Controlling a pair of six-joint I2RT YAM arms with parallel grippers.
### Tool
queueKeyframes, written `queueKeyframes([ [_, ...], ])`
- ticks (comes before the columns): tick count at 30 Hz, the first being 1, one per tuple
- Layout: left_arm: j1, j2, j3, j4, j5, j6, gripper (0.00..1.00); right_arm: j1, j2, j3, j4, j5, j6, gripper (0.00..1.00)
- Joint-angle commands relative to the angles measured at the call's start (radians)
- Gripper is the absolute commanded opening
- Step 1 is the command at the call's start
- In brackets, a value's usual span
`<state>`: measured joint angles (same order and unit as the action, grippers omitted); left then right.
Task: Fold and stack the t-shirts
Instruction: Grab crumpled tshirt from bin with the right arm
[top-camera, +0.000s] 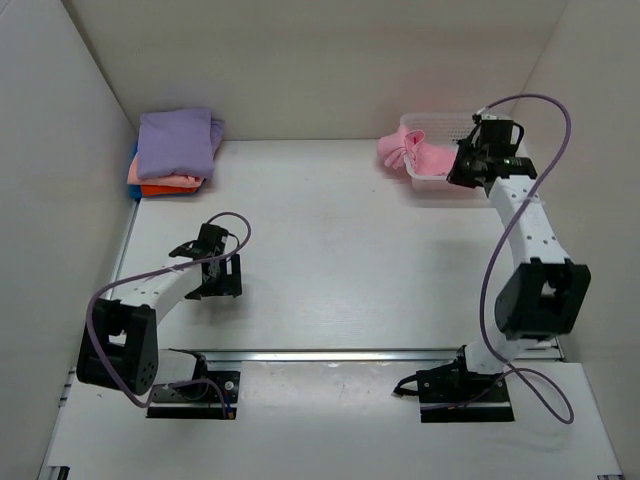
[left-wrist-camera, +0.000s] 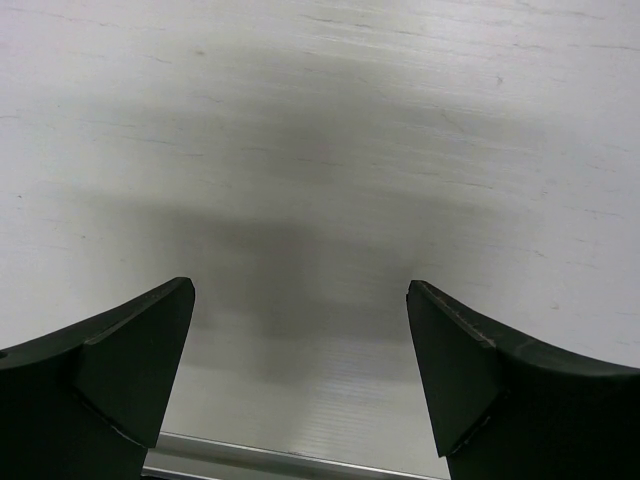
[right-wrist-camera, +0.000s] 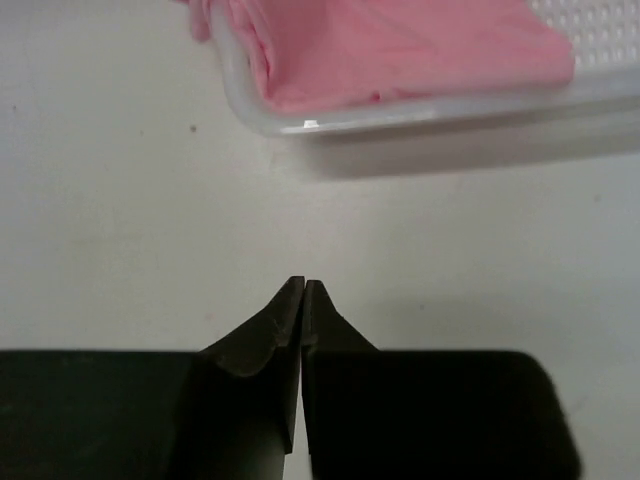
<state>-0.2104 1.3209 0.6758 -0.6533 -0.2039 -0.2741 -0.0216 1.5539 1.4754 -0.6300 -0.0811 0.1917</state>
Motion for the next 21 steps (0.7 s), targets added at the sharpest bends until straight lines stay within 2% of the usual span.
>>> queueKeyframes([
  [1,0.022,-0.04,0.008,0.014,0.001,0.009,0.99,-0.017,0.134,0.126,0.09,-0.08,-0.06,0.0],
  [3,0.048,-0.064,-0.002,0.017,0.017,0.009,0.99,-0.03,0.202,0.18,0.118,-0.114,-0.067,0.04],
  [4,0.055,-0.083,-0.001,0.018,0.005,0.007,0.99,-0.035,0.254,0.215,0.13,-0.161,-0.063,0.11],
  [5,0.058,-0.103,-0.001,0.017,0.008,0.013,0.98,-0.04,0.312,0.262,0.136,-0.18,-0.051,0.22],
  [6,0.048,-0.141,-0.013,0.036,0.055,0.025,0.68,-0.049,0.374,0.314,0.139,-0.198,-0.049,0.23],
  [7,0.046,-0.161,-0.018,0.055,0.078,0.044,0.47,-0.049,0.397,0.342,0.145,-0.207,-0.035,0.23],
  [8,0.013,-0.23,-0.028,0.07,0.069,0.039,0.56,-0.061,0.511,0.453,0.154,-0.264,-0.008,0.36],
  [9,0.014,-0.262,-0.038,0.072,0.07,0.038,0.57,-0.075,0.562,0.509,0.168,-0.287,0.015,0.37],
  [11,0.029,-0.301,-0.041,0.086,0.077,0.041,0.71,-0.08,0.615,0.584,0.208,-0.33,0.058,0.41],
  [13,0.036,-0.333,-0.051,0.096,0.08,0.045,0.98,-0.084,0.682,0.632,0.251,-0.35,0.109,0.46],
  [15,0.032,-0.347,-0.051,0.098,0.075,0.042,0.98,-0.083,0.732,0.687,0.277,-0.353,0.152,0.54],
  [19,0.029,-0.322,-0.059,0.109,0.119,0.058,0.99,-0.081,0.917,0.94,0.225,-0.368,0.207,0.57],
  [21,0.035,-0.28,-0.058,0.112,0.193,0.084,0.98,-0.075,1.043,1.11,0.175,-0.417,0.233,0.57],
])
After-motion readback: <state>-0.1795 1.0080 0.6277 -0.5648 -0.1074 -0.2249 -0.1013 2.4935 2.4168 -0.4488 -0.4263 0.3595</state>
